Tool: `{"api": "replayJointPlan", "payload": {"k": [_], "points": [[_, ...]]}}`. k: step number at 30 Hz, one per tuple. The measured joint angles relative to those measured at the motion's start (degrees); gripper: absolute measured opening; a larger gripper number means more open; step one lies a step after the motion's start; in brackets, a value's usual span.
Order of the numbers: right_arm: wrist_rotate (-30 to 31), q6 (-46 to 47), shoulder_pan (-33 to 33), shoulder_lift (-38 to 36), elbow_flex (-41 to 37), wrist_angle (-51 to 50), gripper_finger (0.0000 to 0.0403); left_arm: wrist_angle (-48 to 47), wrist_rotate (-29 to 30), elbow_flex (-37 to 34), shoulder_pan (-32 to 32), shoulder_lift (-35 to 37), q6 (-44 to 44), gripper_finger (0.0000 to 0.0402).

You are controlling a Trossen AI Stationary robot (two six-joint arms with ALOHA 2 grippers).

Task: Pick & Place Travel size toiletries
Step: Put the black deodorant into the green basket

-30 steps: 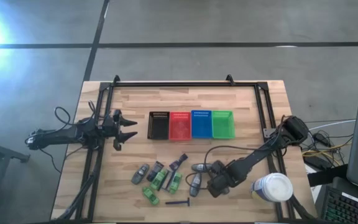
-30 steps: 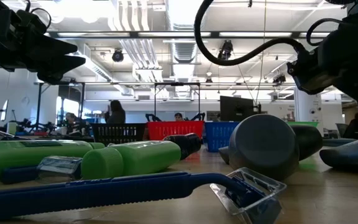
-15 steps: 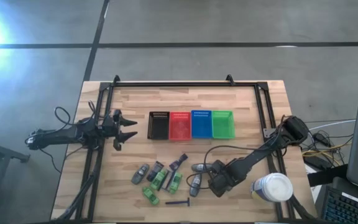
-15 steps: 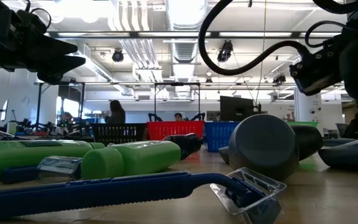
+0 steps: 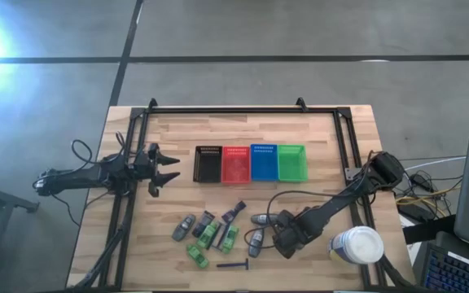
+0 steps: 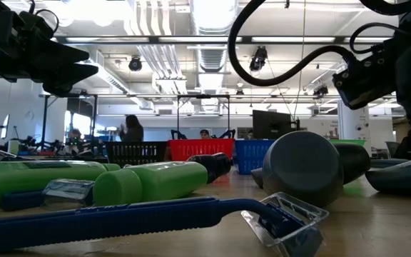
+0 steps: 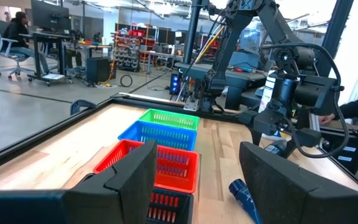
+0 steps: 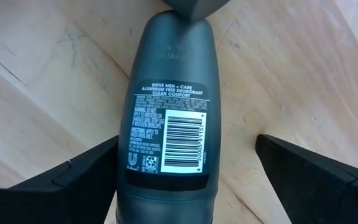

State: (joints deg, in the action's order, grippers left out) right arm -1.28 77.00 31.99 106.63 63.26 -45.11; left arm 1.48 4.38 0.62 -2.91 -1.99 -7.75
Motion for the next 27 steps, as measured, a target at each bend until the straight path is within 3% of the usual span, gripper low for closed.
{"api": "replayJointPlan", "payload": {"k": [27], "points": [[-0.1,-1.4,0.2,-0.1,-0.9,-0.1,0.0363,0.0,-0.1,0.0,0.0,0.0,0.0,0.0234]]}}
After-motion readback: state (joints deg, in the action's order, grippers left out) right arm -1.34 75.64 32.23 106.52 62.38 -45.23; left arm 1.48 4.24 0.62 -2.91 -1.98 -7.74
